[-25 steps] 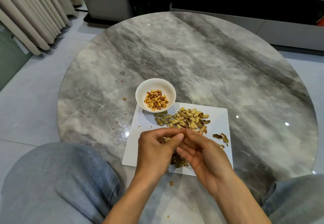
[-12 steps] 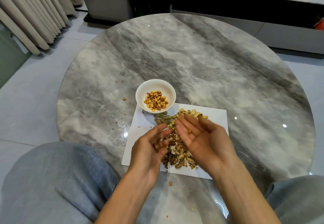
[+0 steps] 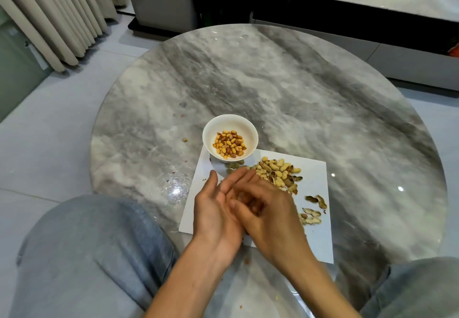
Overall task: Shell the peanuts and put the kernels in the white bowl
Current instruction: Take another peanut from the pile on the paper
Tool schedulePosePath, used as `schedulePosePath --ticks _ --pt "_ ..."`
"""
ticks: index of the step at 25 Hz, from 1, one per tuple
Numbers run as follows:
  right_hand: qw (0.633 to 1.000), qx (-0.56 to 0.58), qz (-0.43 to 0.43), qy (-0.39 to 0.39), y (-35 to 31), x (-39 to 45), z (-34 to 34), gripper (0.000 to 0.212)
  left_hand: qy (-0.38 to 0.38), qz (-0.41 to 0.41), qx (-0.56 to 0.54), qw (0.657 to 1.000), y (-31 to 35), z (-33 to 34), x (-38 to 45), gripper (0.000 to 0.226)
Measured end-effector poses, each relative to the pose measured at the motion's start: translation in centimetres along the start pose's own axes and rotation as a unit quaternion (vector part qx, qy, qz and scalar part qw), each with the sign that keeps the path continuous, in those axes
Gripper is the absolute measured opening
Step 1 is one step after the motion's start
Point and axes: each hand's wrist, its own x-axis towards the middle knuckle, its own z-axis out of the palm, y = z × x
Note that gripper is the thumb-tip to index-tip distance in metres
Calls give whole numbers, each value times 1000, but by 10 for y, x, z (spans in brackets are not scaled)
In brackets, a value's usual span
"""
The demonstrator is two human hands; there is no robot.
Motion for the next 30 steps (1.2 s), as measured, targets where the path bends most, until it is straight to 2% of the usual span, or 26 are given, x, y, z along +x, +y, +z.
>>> schedulePosePath --ticks 4,5,6,7,8,9,10,13,18,20,23,25,30 --pt "1000 -10 -9 27 13 -8 2 9 -27 -17 19 999 -8 -1 -3 53" --pt "999 28 37 29 13 -9 -1 13 -29 1 54 998 -11 -1 -3 45" --pt "988 107 110 26 14 -10 -6 16 -32 44 136 989 -13 -3 -3 34" --pt "960 210 183 27 14 -9 -12 18 -26 107 254 961 -15 -5 -3 25" --pt "920 300 251 35 17 -8 -19 18 -19 176 380 908 -17 -8 -3 25" --pt "885 359 293 40 19 -8 -25 21 -24 229 472 851 -19 -11 -3 33" --pt "870 379 312 41 22 -8 -28 25 -41 257 518 815 -20 -13 -3 39" --pt "874 367 318 29 26 -10 -25 29 -63 306 555 771 -25 -16 -1 45" --pt "891 336 305 9 24 -9 -22 26 -67 353 585 728 -23 -21 1 30" --pt "891 336 303 17 23 -8 -22 26 -45 355 579 733 -24 -19 0 24" --pt "869 365 332 39 22 -6 -20 24 18 306 522 796 -20 -15 0 26" --pt "859 374 349 35 23 -6 -18 23 48 278 484 829 -17 -15 2 20" --pt "872 340 351 26 19 -7 -12 18 66 255 460 848 -18 -12 2 23"
